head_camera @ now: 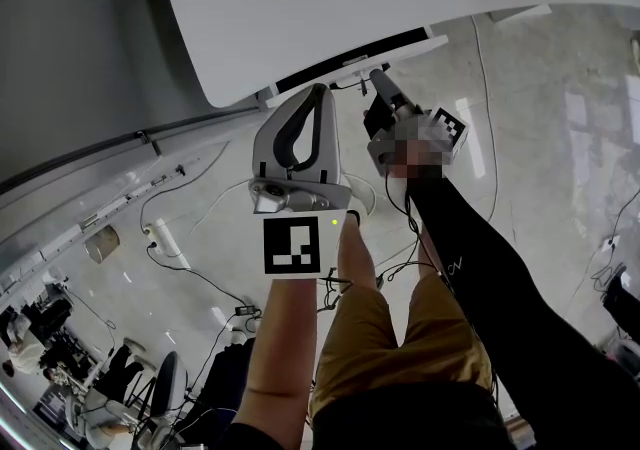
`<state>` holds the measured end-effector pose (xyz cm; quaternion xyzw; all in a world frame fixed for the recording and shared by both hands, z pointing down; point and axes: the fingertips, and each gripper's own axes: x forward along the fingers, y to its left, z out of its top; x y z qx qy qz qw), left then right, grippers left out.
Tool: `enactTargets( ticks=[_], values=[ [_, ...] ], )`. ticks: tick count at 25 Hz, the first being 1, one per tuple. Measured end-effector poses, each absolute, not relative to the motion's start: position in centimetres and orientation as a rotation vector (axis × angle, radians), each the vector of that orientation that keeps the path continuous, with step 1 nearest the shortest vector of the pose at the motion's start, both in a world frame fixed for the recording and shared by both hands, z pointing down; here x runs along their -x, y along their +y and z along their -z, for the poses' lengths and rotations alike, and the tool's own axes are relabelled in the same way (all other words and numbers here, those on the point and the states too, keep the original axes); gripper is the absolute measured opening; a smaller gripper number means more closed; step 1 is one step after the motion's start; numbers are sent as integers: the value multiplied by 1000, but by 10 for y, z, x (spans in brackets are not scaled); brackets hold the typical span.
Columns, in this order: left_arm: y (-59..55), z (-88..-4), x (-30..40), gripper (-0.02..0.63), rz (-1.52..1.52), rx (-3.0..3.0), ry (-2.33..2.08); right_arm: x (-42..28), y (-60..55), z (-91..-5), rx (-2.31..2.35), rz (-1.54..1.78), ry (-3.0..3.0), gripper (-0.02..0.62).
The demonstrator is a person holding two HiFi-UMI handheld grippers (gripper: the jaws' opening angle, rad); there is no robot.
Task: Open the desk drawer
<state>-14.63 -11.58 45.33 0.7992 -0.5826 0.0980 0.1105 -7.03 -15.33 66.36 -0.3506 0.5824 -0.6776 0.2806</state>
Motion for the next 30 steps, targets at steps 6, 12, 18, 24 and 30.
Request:
enactTargets(
  ticks=[6,12,18,24,30],
  values=[
    [-109,-453,145,9,-295,-2346,-1722,65,-143,-664,945,1821,1556,20],
    [-103,-449,143,9,-284,-2341,-1723,61,-129,-663,958,1829,1551,20],
    [-102,-449,141,9,-288,-2338,-1728,56,-121,-663,972,1837,1539,20],
    [-100,-449,144,9,-298,-2333,-1733,55,-113,-661,982,1844,1540,20],
    [-102,-448,140,9,-295,-2335,-1733,48,-98,-662,992,1862,1534,20]
  ],
)
